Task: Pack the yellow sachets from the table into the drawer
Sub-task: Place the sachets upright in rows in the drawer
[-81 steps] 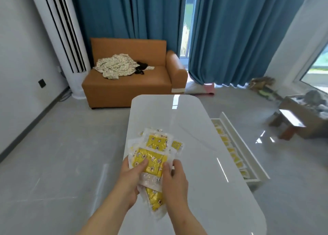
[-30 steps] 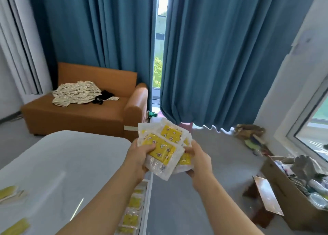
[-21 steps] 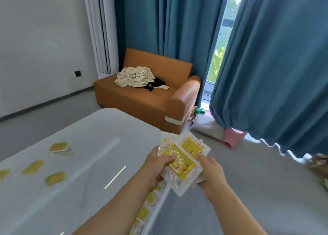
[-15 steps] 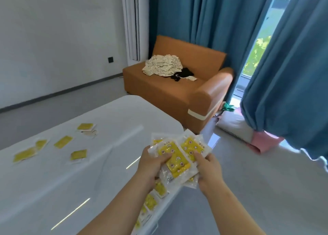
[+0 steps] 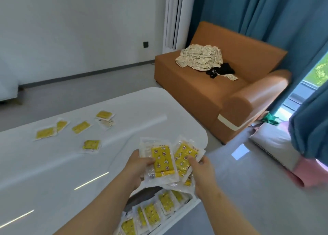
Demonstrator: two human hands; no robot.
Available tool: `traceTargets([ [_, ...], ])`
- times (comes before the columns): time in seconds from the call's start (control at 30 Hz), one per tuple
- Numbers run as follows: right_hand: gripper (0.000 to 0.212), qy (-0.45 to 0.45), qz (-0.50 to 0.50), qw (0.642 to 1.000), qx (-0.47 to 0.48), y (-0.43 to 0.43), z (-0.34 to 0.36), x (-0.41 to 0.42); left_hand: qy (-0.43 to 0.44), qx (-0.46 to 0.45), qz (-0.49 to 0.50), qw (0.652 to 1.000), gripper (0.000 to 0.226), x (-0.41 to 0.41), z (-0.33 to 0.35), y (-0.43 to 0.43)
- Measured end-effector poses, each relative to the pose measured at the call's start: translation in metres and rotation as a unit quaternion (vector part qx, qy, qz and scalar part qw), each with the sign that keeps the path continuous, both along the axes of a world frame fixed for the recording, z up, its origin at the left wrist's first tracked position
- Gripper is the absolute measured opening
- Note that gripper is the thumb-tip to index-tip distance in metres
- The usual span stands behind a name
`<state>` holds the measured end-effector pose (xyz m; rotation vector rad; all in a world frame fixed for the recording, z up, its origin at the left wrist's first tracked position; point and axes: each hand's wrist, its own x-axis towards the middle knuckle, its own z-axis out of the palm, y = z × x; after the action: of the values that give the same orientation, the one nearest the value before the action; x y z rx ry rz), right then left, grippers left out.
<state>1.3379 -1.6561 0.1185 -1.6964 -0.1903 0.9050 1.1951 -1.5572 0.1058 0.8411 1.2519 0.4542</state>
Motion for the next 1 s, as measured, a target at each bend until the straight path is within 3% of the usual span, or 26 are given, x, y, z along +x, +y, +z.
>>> traceTargets([
  [0.27, 0.015, 0.027, 0.183, 0.980, -0.067, 0.040, -0.077, 0.047, 0.097, 0.002, 0.099, 0.990, 0.041, 0.018, -0.058, -0.003],
  [0.43, 0.011, 0.056, 0.282, 0.952, -0.102, 0.043, -0.132, 0.083, 0.113, -0.060, 0.157, 0.979, 0.017, 0.039, -0.111, -0.033],
  [0.5, 0.008, 0.046, 0.306, 0.941, -0.134, 0.041, -0.163, 0.092, 0.130, -0.071, 0.184, 0.972, 0.028, 0.045, -0.138, -0.044],
  [0.6, 0.007, 0.029, 0.329, 0.927, -0.176, 0.039, -0.210, 0.099, 0.176, -0.094, 0.216, 0.956, 0.020, 0.043, -0.180, -0.053],
  [0.77, 0.007, 0.002, 0.366, 0.898, -0.244, 0.034, -0.290, 0.091, 0.243, -0.133, 0.223, 0.935, 0.031, 0.018, -0.269, -0.065],
  [1.0, 0.007, -0.018, 0.344, 0.901, -0.263, 0.056, -0.369, 0.073, 0.301, -0.109, 0.179, 0.930, 0.018, -0.004, -0.365, -0.057],
])
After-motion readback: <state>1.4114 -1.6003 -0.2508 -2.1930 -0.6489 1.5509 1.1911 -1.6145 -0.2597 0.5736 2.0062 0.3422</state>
